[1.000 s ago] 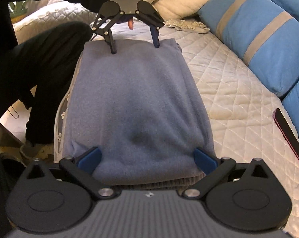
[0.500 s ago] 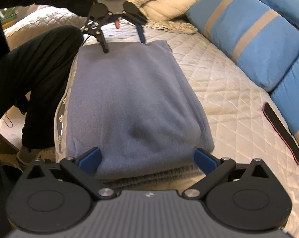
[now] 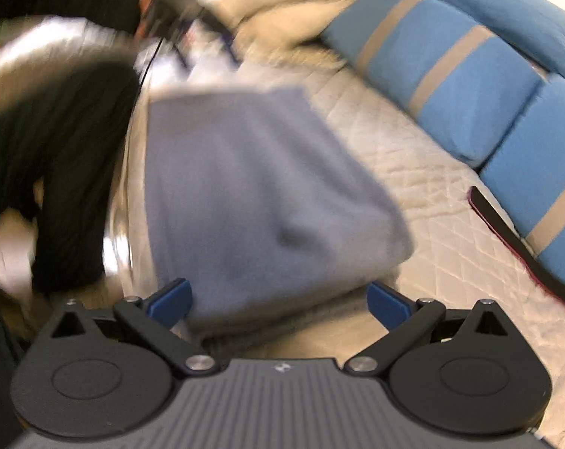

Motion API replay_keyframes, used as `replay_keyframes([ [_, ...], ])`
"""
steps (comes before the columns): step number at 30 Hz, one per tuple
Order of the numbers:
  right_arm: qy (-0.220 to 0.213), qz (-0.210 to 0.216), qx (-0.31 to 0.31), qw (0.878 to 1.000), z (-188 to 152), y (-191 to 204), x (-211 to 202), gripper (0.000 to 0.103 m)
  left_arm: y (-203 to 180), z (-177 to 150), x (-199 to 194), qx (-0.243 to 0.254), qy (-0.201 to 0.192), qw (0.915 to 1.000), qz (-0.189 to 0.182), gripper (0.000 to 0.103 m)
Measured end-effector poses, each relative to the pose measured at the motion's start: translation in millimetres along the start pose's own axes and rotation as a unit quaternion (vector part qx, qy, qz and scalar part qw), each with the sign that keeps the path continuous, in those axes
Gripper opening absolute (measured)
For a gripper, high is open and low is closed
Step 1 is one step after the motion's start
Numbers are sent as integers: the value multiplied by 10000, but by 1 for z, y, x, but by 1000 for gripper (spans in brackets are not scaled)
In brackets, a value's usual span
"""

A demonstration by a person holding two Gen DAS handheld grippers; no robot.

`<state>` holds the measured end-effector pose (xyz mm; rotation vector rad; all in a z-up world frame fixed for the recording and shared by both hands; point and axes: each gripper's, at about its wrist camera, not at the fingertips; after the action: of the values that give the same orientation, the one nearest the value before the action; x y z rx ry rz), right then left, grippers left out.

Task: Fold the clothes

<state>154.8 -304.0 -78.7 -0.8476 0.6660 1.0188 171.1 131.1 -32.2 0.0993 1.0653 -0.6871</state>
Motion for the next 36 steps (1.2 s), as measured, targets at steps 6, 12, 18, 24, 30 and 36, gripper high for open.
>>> replay_keyframes([
  [6, 70, 0, 1348, 9908, 2, -17, -15, 103, 14, 0, 0, -1281, -56, 9913, -309, 103],
  [12, -24, 1120, 4321, 8949, -26, -59, -12, 103, 43, -8, 24, -2532, 90, 9608, -1123, 103],
  [18, -411, 2282, 5577, 7970, -56, -78, 15, 103, 55, -20, 37, -3164, -281, 9325, -1719, 103],
  [24, -326, 2406, 5857, 7733, -55, -83, 35, 103, 55, -23, 43, -3308, -327, 9219, -1990, 103],
  [30, -467, 2432, 5951, 7645, -48, -84, 37, 103, 43, -15, 53, -3343, -230, 9184, -2102, 102],
  [36, -531, 2378, 5810, 7766, -41, -85, 43, 103, 31, -11, 60, -3562, -234, 9133, -1961, 102],
])
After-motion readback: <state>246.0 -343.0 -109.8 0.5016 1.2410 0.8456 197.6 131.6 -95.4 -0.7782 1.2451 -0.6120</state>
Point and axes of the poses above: each gripper's, at about its wrist camera, not at the fingertips, and x roughly the way its jaws point, y to its left, z to its top, and after that the axes turned 11 degrees about y, right-handed
